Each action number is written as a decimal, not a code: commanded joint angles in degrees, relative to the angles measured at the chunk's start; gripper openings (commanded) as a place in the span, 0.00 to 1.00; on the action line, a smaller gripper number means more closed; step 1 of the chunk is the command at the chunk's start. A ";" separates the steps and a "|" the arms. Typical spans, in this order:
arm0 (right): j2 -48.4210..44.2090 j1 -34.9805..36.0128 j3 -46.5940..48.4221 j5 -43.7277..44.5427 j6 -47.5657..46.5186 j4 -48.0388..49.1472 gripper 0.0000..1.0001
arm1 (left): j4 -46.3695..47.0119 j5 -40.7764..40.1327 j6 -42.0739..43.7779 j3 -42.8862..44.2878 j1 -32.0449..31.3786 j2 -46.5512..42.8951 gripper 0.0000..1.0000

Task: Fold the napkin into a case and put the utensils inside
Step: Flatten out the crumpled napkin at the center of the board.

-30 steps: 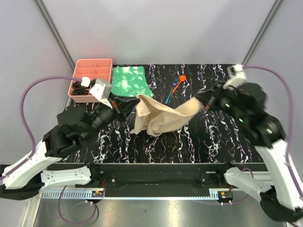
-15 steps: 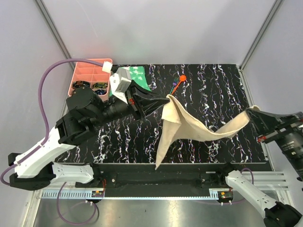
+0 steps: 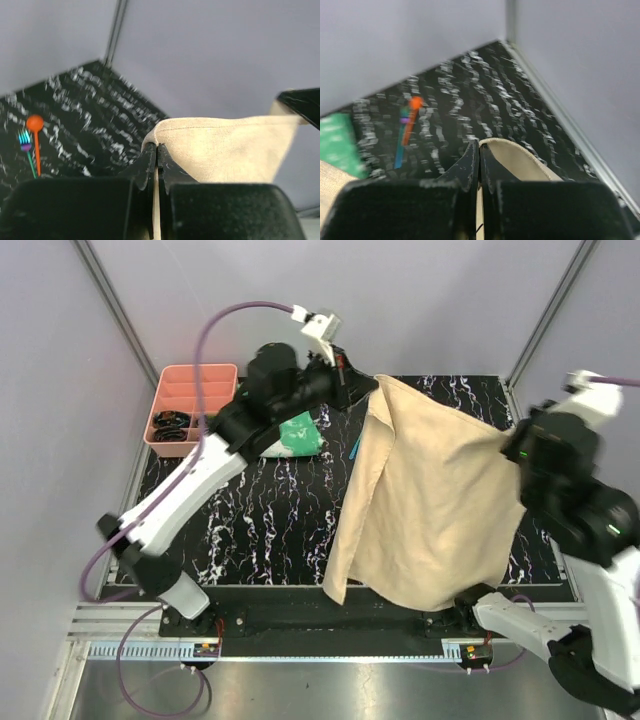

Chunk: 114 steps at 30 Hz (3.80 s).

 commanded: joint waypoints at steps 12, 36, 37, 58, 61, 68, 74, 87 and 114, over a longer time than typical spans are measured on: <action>31.71 -34.22 -19.64 -19.01 -1.19 30.25 0.00 | 26.37 5.00 -1.55 14.59 5.09 41.97 0.00; 56.00 -35.91 0.49 -28.85 -3.67 20.69 0.81 | 11.42 -8.64 -6.13 -14.40 5.63 23.55 0.48; 55.46 -35.20 -0.47 -34.25 -2.70 21.21 0.88 | 9.22 -8.99 -6.22 -15.29 5.10 22.31 0.49; 73.38 -31.15 9.10 -63.41 -0.67 32.02 0.59 | -12.76 -33.33 6.97 -33.50 -21.62 11.39 0.67; 73.39 -31.15 8.14 -61.82 -0.93 31.67 0.59 | -12.77 -33.96 6.97 -33.93 -21.62 12.45 0.68; 72.16 -31.33 5.32 -60.94 0.47 31.15 0.64 | -12.95 -34.30 5.91 -34.02 -21.45 15.62 0.65; 70.58 -34.22 2.95 -63.04 0.38 30.09 0.68 | -13.74 -36.15 7.05 -33.84 -20.13 17.02 0.61; 62.93 -36.42 -8.38 -63.23 2.05 30.09 0.75 | -13.13 -29.49 3.73 -35.34 -7.67 17.03 0.37; 72.33 -34.84 1.45 -68.94 5.13 37.30 0.54 | 10.52 -3.11 -10.34 -47.30 -5.80 5.06 0.27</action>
